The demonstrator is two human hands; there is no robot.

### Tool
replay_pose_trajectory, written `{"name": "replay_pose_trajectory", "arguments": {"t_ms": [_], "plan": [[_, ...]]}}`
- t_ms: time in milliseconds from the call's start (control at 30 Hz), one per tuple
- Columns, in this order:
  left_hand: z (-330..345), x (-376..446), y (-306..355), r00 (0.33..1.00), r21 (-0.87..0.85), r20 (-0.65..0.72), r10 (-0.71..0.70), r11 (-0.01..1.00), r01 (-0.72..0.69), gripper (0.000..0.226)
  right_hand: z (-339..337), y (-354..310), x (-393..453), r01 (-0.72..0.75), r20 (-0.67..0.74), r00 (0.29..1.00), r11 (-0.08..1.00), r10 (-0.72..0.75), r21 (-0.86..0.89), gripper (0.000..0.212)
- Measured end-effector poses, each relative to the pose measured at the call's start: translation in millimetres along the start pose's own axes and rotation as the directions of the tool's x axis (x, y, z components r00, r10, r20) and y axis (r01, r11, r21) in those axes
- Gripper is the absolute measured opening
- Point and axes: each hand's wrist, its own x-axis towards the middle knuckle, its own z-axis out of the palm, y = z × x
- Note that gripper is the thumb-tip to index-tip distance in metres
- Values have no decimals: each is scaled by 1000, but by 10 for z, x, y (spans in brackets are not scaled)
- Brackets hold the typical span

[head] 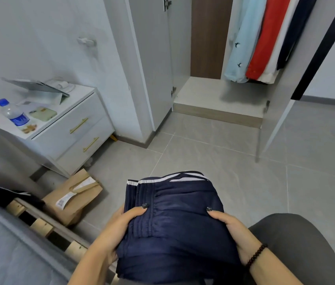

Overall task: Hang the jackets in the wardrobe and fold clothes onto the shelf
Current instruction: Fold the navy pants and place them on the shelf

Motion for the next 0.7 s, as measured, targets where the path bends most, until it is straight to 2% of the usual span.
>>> {"name": "replay_pose_trajectory", "arguments": {"t_ms": [100,233,333,467,533,700], "plan": [[93,212,177,999,35,6,31,999,-32,58,-53,-230,136,138,-36,989,988,-141,-74,49],[258,617,403,997,78,50,63,995,-67,53,-205,-562,415,204,-62,976,974,-211,-95,52],[419,1047,566,998,75,42,48,996,-51,50,-333,-835,689,189,-75,979,981,-191,-34,56],[702,1497,929,999,29,47,28,999,-29,47,-389,-1338,860,96,-128,988,990,-82,102,58],[860,1599,1218,997,-5,65,28,1000,-28,44,-361,-1689,814,71,-147,988,989,-51,131,60],[1235,1574,2176,988,0,135,69,998,-70,41,-82,-2708,424,103,-154,985,987,-84,121,56]]}}
